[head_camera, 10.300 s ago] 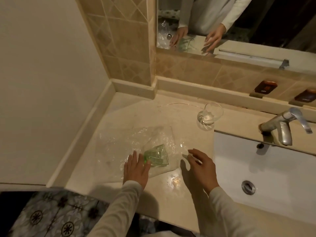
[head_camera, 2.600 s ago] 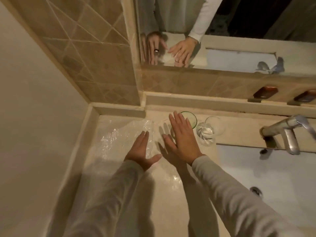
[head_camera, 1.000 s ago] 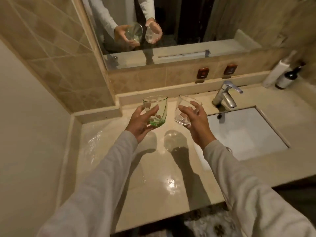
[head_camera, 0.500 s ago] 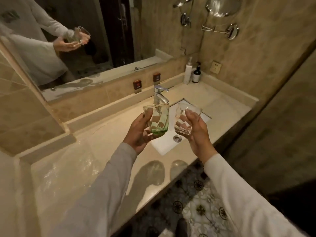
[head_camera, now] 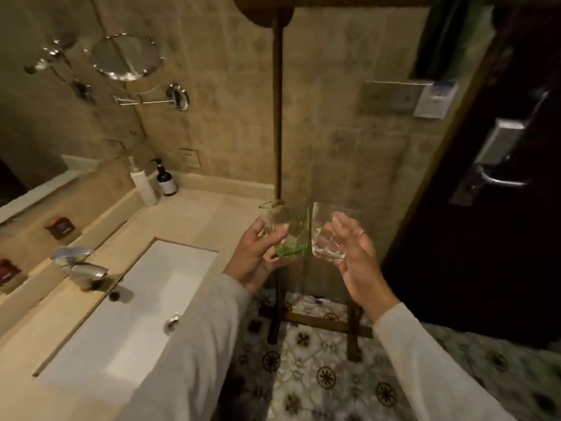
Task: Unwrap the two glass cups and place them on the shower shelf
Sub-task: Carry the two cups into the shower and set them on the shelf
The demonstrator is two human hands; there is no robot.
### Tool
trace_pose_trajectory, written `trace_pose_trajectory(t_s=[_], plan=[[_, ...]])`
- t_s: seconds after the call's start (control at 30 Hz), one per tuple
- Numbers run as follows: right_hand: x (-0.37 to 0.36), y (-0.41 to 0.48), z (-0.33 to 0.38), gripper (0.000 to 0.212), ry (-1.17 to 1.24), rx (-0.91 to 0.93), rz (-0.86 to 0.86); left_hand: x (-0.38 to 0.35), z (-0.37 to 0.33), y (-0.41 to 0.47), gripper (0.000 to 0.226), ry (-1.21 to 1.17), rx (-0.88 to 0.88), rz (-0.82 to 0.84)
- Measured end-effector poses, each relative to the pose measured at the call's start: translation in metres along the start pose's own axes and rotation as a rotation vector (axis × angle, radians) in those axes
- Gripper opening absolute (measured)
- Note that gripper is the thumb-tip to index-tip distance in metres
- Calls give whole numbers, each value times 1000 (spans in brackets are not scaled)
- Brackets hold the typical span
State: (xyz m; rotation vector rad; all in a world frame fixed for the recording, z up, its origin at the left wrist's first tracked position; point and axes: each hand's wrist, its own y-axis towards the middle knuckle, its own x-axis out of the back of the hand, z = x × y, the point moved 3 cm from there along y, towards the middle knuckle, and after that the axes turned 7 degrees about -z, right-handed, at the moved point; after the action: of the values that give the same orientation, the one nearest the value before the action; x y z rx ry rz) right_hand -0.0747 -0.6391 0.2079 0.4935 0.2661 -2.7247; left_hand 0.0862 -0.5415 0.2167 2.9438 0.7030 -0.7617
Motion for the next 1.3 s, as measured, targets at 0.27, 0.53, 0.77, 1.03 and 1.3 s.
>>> trace_pose_trajectory(t_s=[0.27,0.53,0.77,1.03,1.3], plan=[[151,39,80,61,-6,171,-225,-158,69,104,72,-3,209,271],[293,33,133,64,49,271,-536,-315,138,150,69,-8,425,590],[397,23,172,81,129,394,-807,-443,201,177,51,51,553,873],[486,12,223,72,217,560,-1051,-586,266,193,58,100,659,1142],[558,-16,255,67,214,632,-1354,-690,324,182,60,129,767,1318]])
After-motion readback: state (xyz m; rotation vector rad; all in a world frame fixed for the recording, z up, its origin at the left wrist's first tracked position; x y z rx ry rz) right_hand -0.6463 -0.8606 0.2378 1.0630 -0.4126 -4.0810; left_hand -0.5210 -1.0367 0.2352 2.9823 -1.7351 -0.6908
